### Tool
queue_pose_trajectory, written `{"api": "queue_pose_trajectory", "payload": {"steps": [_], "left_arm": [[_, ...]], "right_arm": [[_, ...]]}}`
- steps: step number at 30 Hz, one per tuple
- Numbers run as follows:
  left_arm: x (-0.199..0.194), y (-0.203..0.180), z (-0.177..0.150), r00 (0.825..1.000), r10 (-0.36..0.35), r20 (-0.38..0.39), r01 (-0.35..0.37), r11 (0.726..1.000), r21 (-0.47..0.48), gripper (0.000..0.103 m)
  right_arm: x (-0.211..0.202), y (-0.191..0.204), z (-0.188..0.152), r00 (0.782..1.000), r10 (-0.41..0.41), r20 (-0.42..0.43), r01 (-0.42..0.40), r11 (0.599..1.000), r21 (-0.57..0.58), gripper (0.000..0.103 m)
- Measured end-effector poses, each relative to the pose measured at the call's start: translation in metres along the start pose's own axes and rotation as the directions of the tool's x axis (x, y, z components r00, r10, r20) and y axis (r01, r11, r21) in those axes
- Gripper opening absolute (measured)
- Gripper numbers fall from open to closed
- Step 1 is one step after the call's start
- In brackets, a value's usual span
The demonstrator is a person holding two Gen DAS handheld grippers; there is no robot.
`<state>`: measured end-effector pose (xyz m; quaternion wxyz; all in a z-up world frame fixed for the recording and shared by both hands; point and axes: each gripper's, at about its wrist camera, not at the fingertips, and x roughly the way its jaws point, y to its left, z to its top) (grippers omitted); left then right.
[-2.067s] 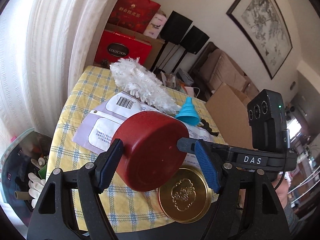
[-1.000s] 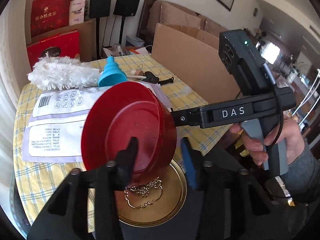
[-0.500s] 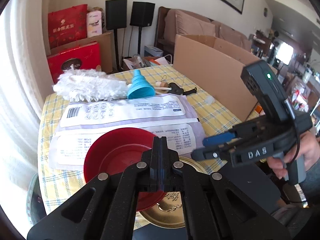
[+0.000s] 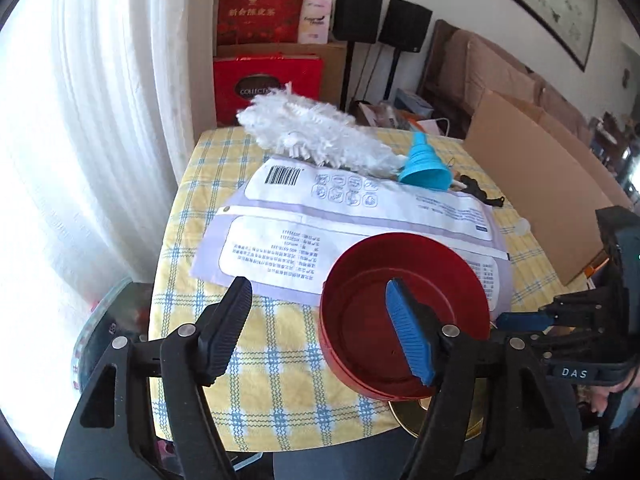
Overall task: Organize objects
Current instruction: 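Carry red container with left tool while right tool carries gold lid toward box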
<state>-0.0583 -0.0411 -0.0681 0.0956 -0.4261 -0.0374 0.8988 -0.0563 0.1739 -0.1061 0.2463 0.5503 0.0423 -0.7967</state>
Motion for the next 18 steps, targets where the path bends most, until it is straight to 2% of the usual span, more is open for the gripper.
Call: {"api": "queue_pose_trajectory", "payload": {"steps": [3, 4, 5, 6, 7, 8, 10, 13, 18], "left_arm": [[0.018, 0.006, -0.003, 0.997, -0.029, -0.068, 0.027, 0.999, -0.029, 0.064], [0.022, 0.006, -0.004, 0.996, -0.028, -0.083, 0.026, 0.999, -0.033, 0.056], [0.027, 0.005, -0.005, 0.995, -0.028, -0.098, 0.025, 0.999, -0.04, 0.041], [0.031, 0.006, -0.005, 0.992, -0.036, -0.118, 0.03, 0.998, -0.051, 0.033], [0.035, 0.006, -0.006, 0.99, -0.047, -0.136, 0.039, 0.997, -0.063, 0.019], [0.038, 0.006, -0.008, 0.988, -0.054, -0.148, 0.045, 0.997, -0.069, 0.01], [0.04, 0.006, -0.009, 0.988, -0.038, -0.146, 0.028, 0.997, -0.072, 0.006], [0.037, 0.011, -0.01, 0.99, -0.05, -0.135, 0.035, 0.993, -0.109, 0.005], [0.025, 0.02, -0.006, 0.995, -0.035, -0.095, 0.021, 0.99, -0.142, 0.005]], "right_arm": [[0.005, 0.003, 0.0, 1.0, -0.005, -0.002, 0.005, 1.0, -0.007, 0.023], [0.005, 0.003, 0.001, 1.0, -0.006, -0.001, 0.006, 1.0, -0.005, 0.021], [0.006, 0.002, 0.002, 1.0, -0.003, 0.0, 0.003, 1.0, 0.001, 0.018], [0.007, 0.002, 0.004, 1.0, 0.004, -0.002, -0.004, 1.0, 0.005, 0.011], [0.008, 0.003, 0.004, 1.0, 0.014, 0.0, -0.014, 1.0, 0.003, 0.008], [0.008, 0.005, 0.005, 1.0, 0.017, 0.006, -0.017, 1.0, -0.003, 0.006], [0.007, 0.009, 0.004, 1.0, 0.009, 0.019, -0.008, 1.0, -0.025, 0.003], [0.0, 0.014, 0.003, 0.998, -0.013, 0.063, 0.017, 0.998, -0.053, 0.003], [-0.021, 0.011, 0.008, 0.984, -0.093, 0.152, 0.103, 0.993, -0.058, 0.003]]}}
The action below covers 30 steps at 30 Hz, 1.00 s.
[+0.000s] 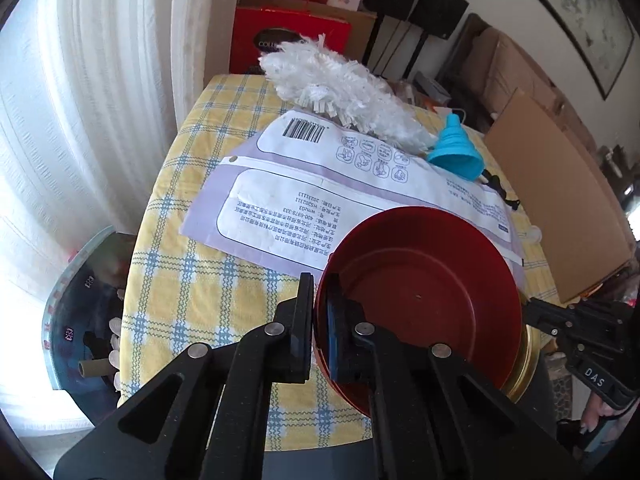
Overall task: Organize objects
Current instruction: 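Carry red container with left tool while right tool carries gold lid toward box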
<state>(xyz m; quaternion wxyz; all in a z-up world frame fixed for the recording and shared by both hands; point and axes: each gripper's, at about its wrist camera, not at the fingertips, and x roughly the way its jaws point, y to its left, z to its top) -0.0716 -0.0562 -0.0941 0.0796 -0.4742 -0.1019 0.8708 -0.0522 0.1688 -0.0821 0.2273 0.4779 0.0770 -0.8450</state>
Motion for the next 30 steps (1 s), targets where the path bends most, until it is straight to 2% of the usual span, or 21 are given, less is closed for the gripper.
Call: {"api": "queue_pose_trajectory", "payload": {"steps": [5, 12, 19, 24, 30], "left_arm": [[-0.016, -0.003, 0.008, 0.999, -0.018, 0.045, 0.019, 1.0, -0.017, 0.005], [-0.032, -0.026, 0.03, 0.995, -0.063, 0.077, 0.061, 0.998, 0.02, 0.005], [-0.043, -0.069, 0.059, 0.989, -0.106, 0.105, 0.097, 0.991, 0.091, 0.005], [-0.048, -0.105, 0.079, 0.984, -0.147, 0.105, 0.133, 0.982, 0.134, 0.005], [-0.046, -0.167, 0.103, 0.973, -0.216, 0.084, 0.195, 0.959, 0.208, 0.005]], "right_arm": [[-0.022, -0.017, 0.012, 0.997, -0.038, 0.065, 0.036, 0.999, 0.025, 0.003], [-0.064, -0.039, 0.029, 0.984, -0.076, 0.159, 0.066, 0.996, 0.062, 0.003], [-0.117, -0.069, 0.045, 0.961, -0.136, 0.239, 0.112, 0.987, 0.112, 0.003], [-0.156, -0.096, 0.053, 0.936, -0.206, 0.286, 0.169, 0.974, 0.15, 0.003], [-0.2, -0.143, 0.053, 0.91, -0.28, 0.304, 0.211, 0.947, 0.241, 0.003]]}}
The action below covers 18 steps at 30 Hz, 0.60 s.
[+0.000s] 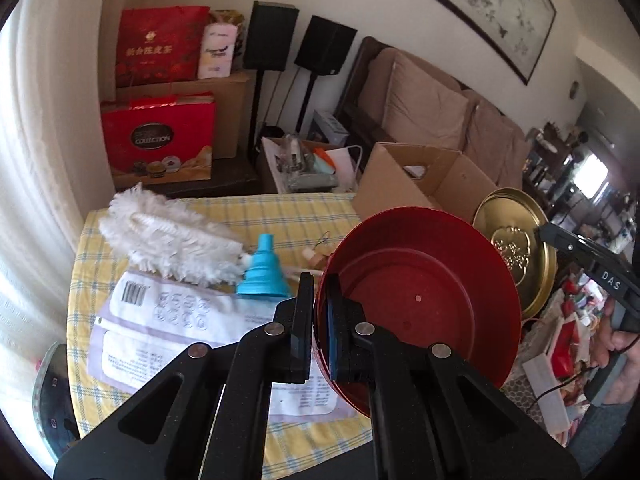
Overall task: Organize objects
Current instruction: 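Carry red container with left tool while right tool carries gold lid toward box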
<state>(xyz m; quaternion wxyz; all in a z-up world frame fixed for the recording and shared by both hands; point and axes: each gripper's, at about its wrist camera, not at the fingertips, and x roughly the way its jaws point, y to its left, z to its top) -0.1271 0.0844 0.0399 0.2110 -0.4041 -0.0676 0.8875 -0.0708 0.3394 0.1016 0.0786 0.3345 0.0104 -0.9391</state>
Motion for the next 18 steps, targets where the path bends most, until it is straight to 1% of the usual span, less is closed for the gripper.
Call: {"api": "queue_pose_trajectory", "payload": {"steps": [5, 8, 11, 14, 18], "left_arm": [[0.026, -0.051, 0.024, 0.998, -0.058, -0.031, 0.059, 0.997, 0.055, 0.005], [0.044, -0.08, 0.037, 0.996, -0.071, -0.044, 0.075, 0.994, 0.084, 0.005], [0.063, -0.107, 0.046, 0.996, -0.071, -0.058, 0.077, 0.991, 0.113, 0.005], [0.081, -0.133, 0.053, 0.996, -0.055, -0.066, 0.064, 0.987, 0.147, 0.005], [0.109, -0.17, 0.058, 0.995, -0.028, -0.1, 0.048, 0.977, 0.207, 0.005]], "right_arm": [[-0.02, -0.044, 0.009, 0.998, -0.053, 0.012, 0.053, 0.997, 0.06, 0.003], [-0.029, -0.065, 0.011, 0.995, -0.098, 0.013, 0.097, 0.992, 0.079, 0.003], [-0.035, -0.088, 0.012, 0.99, -0.144, 0.009, 0.142, 0.985, 0.102, 0.003], [-0.038, -0.111, 0.011, 0.983, -0.186, 0.0, 0.185, 0.975, 0.125, 0.003], [-0.037, -0.136, 0.012, 0.966, -0.259, -0.014, 0.258, 0.957, 0.135, 0.003]]}}
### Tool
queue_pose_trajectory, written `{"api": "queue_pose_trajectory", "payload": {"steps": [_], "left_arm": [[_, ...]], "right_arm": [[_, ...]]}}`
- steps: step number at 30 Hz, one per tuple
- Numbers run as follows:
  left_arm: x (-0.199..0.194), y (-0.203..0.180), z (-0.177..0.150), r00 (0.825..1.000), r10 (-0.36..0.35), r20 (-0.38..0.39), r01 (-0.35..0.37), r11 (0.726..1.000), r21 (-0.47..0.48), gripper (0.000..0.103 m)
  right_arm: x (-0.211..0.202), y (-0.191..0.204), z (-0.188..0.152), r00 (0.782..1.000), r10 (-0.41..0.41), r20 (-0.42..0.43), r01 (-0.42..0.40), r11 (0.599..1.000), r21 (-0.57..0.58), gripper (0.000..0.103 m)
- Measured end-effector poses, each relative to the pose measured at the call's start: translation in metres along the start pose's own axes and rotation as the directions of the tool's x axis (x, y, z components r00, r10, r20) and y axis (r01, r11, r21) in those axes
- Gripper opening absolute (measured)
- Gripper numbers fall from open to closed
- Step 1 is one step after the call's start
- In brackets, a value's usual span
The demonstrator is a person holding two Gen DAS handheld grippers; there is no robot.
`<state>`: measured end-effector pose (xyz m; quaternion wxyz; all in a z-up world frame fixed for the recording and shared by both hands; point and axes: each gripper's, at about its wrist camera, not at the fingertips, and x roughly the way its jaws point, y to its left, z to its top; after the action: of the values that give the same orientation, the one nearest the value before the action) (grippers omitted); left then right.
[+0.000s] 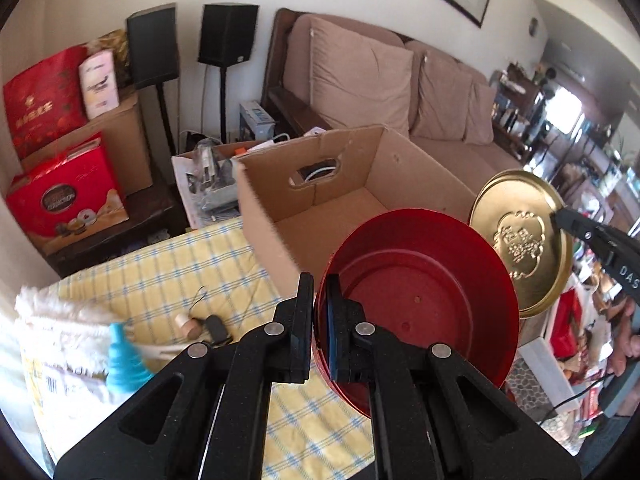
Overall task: Organize objects
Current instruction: 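Carry red container with left tool while right tool carries gold lid toward box, then open left tool dropping red container into box while right tool lowers gold lid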
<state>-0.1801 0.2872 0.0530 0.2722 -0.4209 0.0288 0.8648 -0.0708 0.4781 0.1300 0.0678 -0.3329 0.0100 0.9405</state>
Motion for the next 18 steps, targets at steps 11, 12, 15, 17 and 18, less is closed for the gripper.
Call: {"api": "queue_pose_trajectory", "payload": {"steps": [11, 12, 15, 17, 18], "left_arm": [[0.084, -0.061, 0.017, 0.988, 0.09, -0.128, -0.077, 0.991, 0.107, 0.005], [0.09, -0.065, 0.016, 0.985, 0.103, -0.139, -0.086, 0.989, 0.123, 0.005], [0.107, -0.075, 0.011, 0.975, 0.139, -0.175, -0.11, 0.98, 0.165, 0.005], [0.116, -0.081, 0.005, 0.967, 0.166, -0.195, -0.129, 0.974, 0.187, 0.006], [0.12, -0.083, 0.003, 0.963, 0.174, -0.205, -0.133, 0.971, 0.199, 0.006]], "right_arm": [[0.029, -0.058, 0.002, 0.996, -0.081, -0.038, 0.083, 0.996, 0.046, 0.003], [0.032, -0.059, 0.001, 0.995, -0.084, -0.044, 0.086, 0.995, 0.041, 0.003], [0.044, -0.057, -0.001, 0.992, -0.106, -0.061, 0.107, 0.994, 0.013, 0.003], [0.052, -0.054, -0.003, 0.99, -0.121, -0.071, 0.121, 0.993, -0.008, 0.003], [0.055, -0.053, -0.005, 0.989, -0.128, -0.075, 0.127, 0.992, -0.018, 0.003]]}}
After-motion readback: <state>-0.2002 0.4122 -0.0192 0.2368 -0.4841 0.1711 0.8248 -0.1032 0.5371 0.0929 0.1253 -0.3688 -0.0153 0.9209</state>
